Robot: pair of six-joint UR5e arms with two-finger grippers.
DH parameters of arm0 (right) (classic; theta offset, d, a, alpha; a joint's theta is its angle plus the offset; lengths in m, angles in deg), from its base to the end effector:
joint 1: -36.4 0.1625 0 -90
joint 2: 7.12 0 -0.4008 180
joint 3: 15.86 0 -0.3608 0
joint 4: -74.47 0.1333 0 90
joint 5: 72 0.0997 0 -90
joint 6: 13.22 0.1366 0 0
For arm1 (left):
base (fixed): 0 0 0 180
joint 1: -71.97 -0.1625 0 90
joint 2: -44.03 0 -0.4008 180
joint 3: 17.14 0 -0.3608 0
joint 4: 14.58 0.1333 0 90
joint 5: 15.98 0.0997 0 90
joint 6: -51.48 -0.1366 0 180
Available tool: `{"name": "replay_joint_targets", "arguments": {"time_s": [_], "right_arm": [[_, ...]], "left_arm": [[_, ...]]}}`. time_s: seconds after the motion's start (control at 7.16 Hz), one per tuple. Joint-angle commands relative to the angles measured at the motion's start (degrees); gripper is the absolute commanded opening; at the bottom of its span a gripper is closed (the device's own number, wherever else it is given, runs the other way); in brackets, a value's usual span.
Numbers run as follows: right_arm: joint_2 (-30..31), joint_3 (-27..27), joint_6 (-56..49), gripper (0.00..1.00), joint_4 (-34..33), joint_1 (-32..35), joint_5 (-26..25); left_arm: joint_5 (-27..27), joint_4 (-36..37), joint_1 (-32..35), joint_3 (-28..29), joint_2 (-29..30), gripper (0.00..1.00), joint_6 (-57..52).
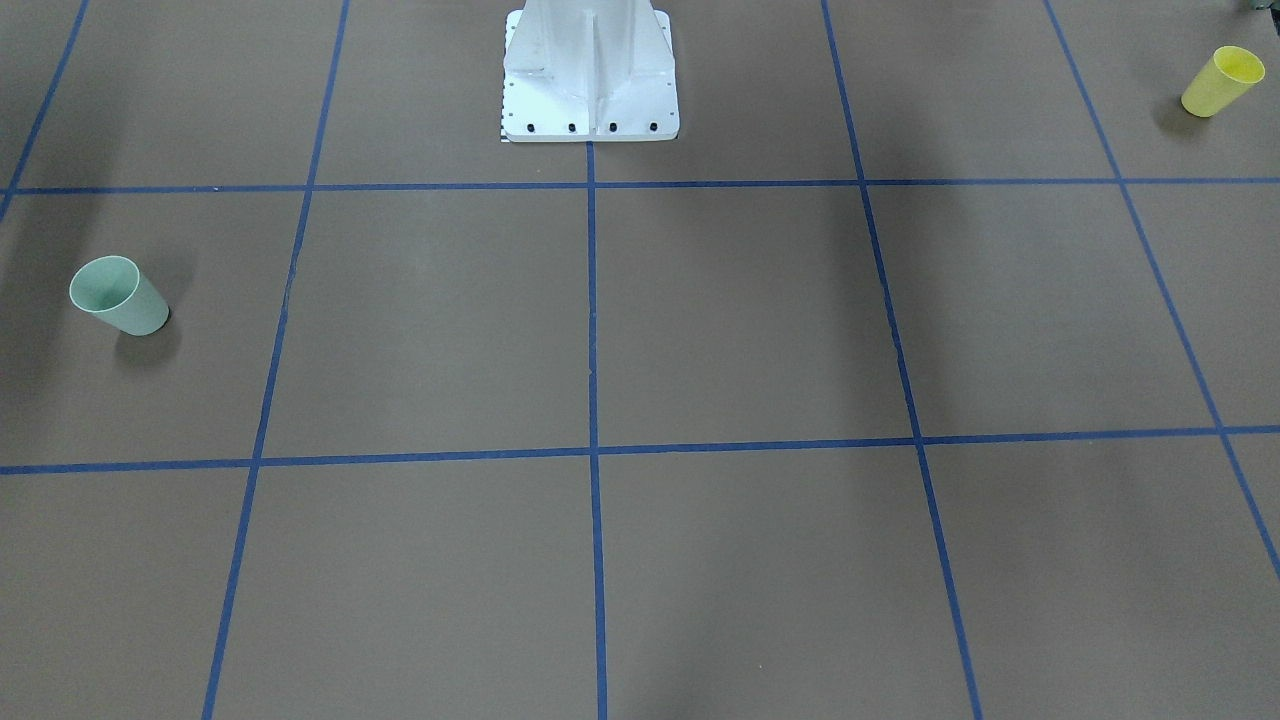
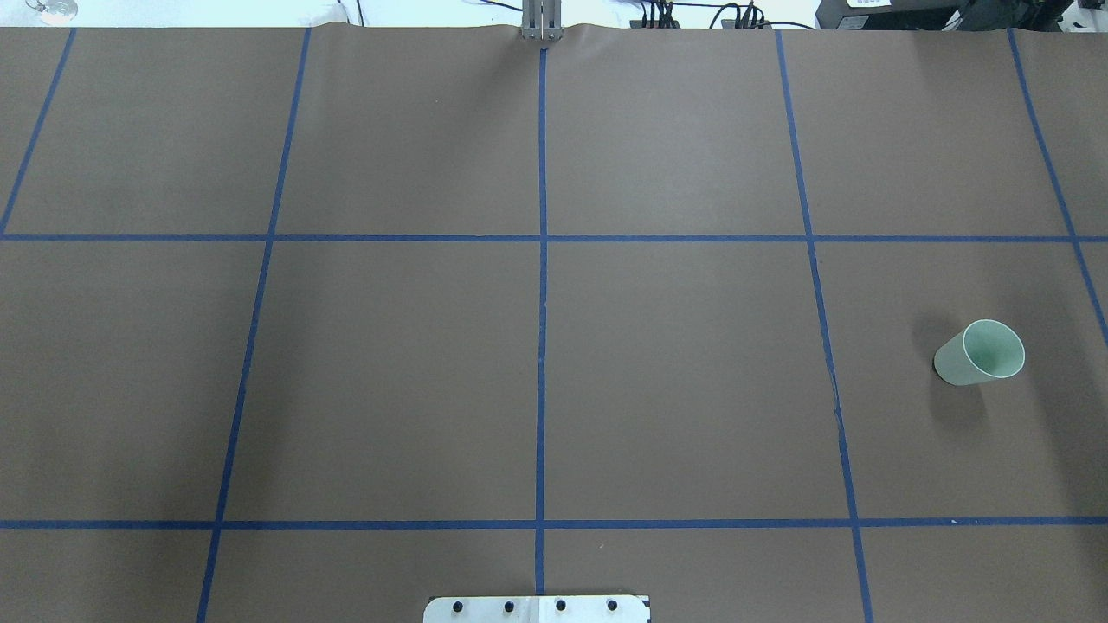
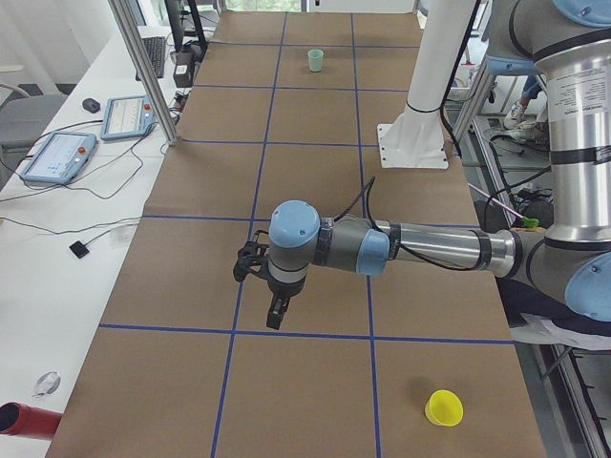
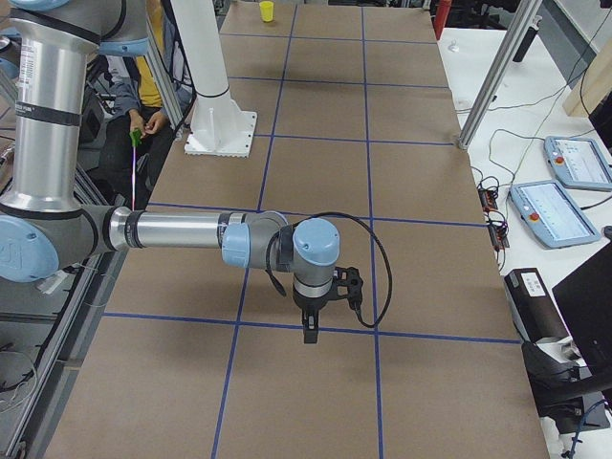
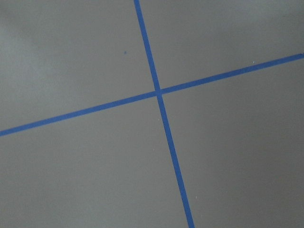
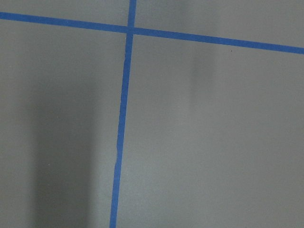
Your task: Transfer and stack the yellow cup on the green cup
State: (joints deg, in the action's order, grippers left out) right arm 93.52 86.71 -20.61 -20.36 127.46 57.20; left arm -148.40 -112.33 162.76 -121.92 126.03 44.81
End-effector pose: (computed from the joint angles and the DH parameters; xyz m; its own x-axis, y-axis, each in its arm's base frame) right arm 0.0540 -0.3799 0.6550 0.7702 -0.0825 0.6325 0.0813 0.9962 0.0310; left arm -0.0470 -0.4237 0.5894 0.7370 0.2704 -0.6194 -0.0728 0.9429 0.3250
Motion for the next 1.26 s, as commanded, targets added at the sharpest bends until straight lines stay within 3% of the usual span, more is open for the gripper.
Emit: {"name": "replay_joint_targets", "arguments": {"time_s": [0.0,0.42,0.84,1.12], "right_arm": [[0.0,0.0,0.0,1.00,0.0,0.0,0.0],[0.0,-0.2,0.0,1.00,0.0,0.0,0.0],[0.1,-0.3,0.0,1.00,-0.1,0.0,0.1],[0.2,-0.3,0.0,1.00,-0.1,0.0,0.1]], "left_arm": [[-0.3,-1.6,0.1,-0.1,2.2,1.00,-0.1],[-0.3,-12.1,0.0,-1.4,2.6,1.00,7.6],[0.9,-13.9,-0.4,-7.0,3.0,1.00,24.8],[12.5,-13.7,-5.4,-11.1,2.8,1.00,36.7]]}}
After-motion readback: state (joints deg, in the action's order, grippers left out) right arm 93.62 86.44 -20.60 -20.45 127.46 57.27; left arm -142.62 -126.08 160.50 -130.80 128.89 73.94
